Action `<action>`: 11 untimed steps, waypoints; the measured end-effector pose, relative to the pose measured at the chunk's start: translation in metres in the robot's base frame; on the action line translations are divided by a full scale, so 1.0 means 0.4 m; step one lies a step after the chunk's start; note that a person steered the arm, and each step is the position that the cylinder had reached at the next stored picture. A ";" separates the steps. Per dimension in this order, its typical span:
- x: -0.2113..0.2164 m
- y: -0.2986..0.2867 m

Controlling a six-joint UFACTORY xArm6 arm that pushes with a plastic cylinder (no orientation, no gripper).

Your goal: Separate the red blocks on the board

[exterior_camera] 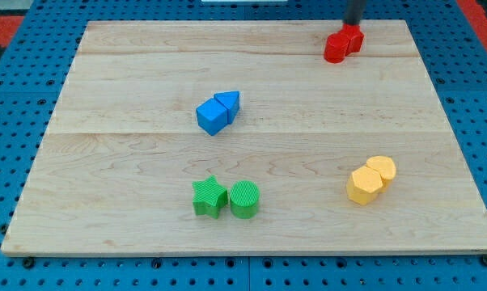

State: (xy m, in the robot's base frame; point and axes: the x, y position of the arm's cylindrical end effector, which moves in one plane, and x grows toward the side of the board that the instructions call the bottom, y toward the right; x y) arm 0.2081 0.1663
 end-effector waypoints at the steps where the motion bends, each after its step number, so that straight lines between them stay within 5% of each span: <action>1: 0.190 -0.141; 2: 0.276 -0.237; 3: 0.158 -0.242; 4: 0.084 -0.033; 7: 0.267 -0.072; 8: 0.127 0.001; 9: 0.241 0.043; 11: 0.465 -0.109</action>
